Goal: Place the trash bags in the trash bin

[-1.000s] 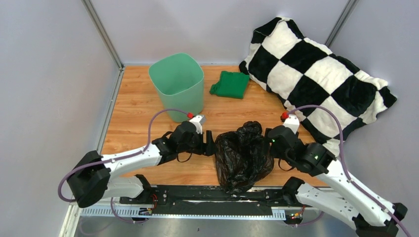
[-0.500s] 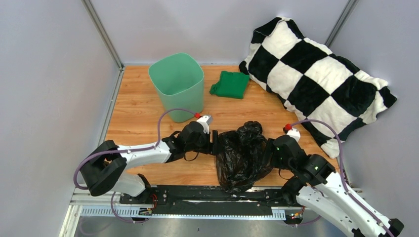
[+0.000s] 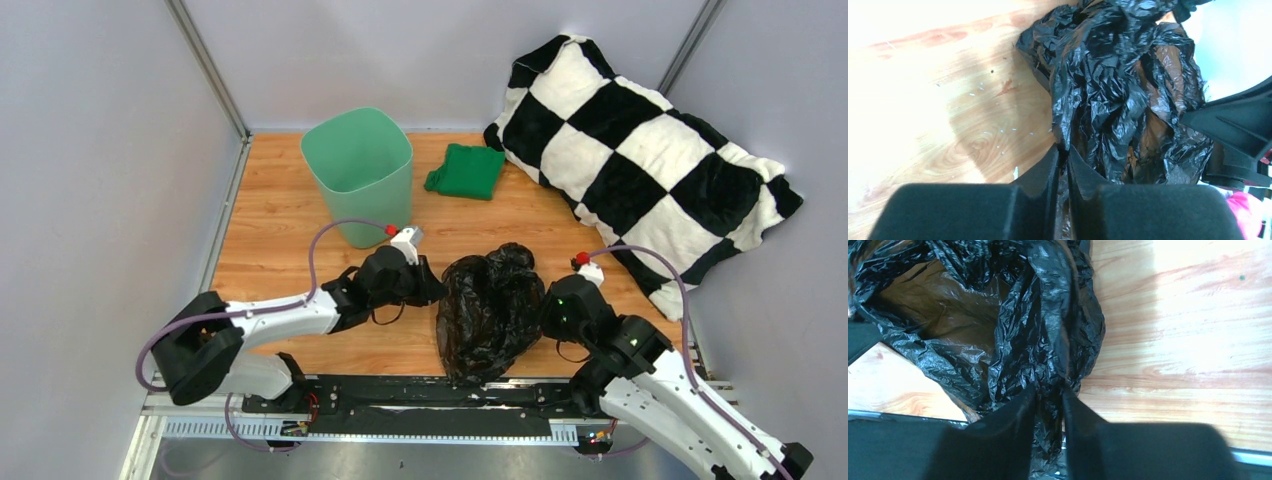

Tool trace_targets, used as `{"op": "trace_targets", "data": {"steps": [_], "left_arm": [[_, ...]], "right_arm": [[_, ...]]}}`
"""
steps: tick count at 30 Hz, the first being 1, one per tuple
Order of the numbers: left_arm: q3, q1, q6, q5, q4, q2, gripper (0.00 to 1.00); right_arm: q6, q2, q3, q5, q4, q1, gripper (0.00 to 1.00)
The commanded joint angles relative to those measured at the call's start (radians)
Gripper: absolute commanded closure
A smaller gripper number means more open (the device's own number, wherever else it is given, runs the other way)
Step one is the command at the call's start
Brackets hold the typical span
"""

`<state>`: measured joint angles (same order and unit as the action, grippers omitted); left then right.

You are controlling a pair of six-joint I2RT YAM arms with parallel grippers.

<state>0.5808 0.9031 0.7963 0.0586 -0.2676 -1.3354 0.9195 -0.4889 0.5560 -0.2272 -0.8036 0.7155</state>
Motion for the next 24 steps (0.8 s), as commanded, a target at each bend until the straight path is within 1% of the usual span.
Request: {"op": "trace_targets", "data": {"steps": [1, 3, 5, 6, 8, 11, 13, 15, 20, 24], "left_arm": [[-0.075, 0.008, 0.05, -0.136, -0.001, 0.135, 0.92], [-0.088, 0.007, 0.068, -0.232, 0.145, 0.201, 1.0], [-0.075, 0.008, 0.066, -0.326, 0.326, 0.252, 1.0], [-0.069, 0.008, 0.057, -0.359, 0.386, 0.274, 1.0], [-0.075, 0.008, 0.04, -0.392, 0.45, 0.31, 1.0], [-0.078, 0.008, 0.028, -0.42, 0.503, 0.347, 1.0], [-0.078, 0.008, 0.03, -0.431, 0.528, 0.359, 1.0], [-0.081, 0.007, 0.029, -0.436, 0.537, 0.369, 1.0], [-0.077, 0.008, 0.021, -0.434, 0.545, 0.369, 1.0], [-0.078, 0.008, 0.026, -0.424, 0.542, 0.36, 1.0]], "right_arm": [[-0.046, -0.076, 0.058, -0.012, 0.012, -0.014, 0.82], [-0.09, -0.132, 0.09, -0.008, 0.013, -0.013, 0.91], [-0.147, -0.194, 0.126, 0.013, 0.012, -0.014, 0.92], [-0.166, -0.227, 0.146, 0.029, 0.011, -0.014, 0.91], [-0.189, -0.283, 0.178, 0.072, 0.015, -0.012, 0.81], [-0.201, -0.321, 0.195, 0.119, 0.061, 0.0, 0.63], [-0.198, -0.32, 0.191, 0.136, 0.092, 0.004, 0.52], [-0.191, -0.313, 0.174, 0.151, 0.118, 0.003, 0.5], [-0.135, -0.285, 0.09, 0.255, 0.219, 0.003, 0.51], [-0.079, -0.252, 0.005, 0.293, 0.275, 0.003, 0.5]]}}
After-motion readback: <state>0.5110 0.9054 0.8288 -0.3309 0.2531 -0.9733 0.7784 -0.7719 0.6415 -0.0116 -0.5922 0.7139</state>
